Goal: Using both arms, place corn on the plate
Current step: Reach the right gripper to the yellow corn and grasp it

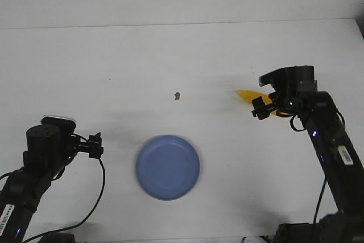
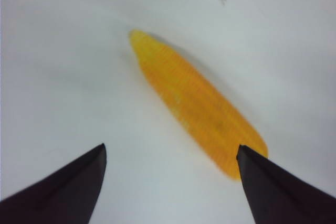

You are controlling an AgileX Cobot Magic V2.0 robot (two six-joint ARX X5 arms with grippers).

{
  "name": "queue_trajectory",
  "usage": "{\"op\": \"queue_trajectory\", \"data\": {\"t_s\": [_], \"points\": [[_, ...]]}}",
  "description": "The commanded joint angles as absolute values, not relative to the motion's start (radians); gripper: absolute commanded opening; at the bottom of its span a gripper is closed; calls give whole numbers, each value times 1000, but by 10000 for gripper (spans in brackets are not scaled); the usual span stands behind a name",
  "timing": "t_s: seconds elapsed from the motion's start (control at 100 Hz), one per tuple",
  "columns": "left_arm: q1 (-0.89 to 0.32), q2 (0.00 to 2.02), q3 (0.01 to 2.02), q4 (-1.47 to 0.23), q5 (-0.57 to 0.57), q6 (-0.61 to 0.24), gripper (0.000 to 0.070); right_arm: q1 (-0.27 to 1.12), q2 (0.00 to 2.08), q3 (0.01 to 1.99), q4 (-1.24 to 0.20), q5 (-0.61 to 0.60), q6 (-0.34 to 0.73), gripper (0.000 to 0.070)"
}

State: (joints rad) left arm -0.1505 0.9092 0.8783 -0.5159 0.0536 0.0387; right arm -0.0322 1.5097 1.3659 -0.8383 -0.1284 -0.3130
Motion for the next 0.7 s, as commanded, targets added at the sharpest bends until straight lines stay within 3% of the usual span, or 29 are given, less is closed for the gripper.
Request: {"op": "queue_trajectory", "data": {"t_s": [0.0, 0.2, 0.69], "points": [[-150, 915, 899, -508, 52, 33, 553, -49, 1579, 1423, -843, -166, -350, 525], [-150, 915, 899, -501, 52, 33, 553, -94, 1716, 1496, -833, -297, -443, 525], [-150, 915, 899, -492, 52, 33, 551, -120, 1837, 1496, -745, -319, -525, 525]]}}
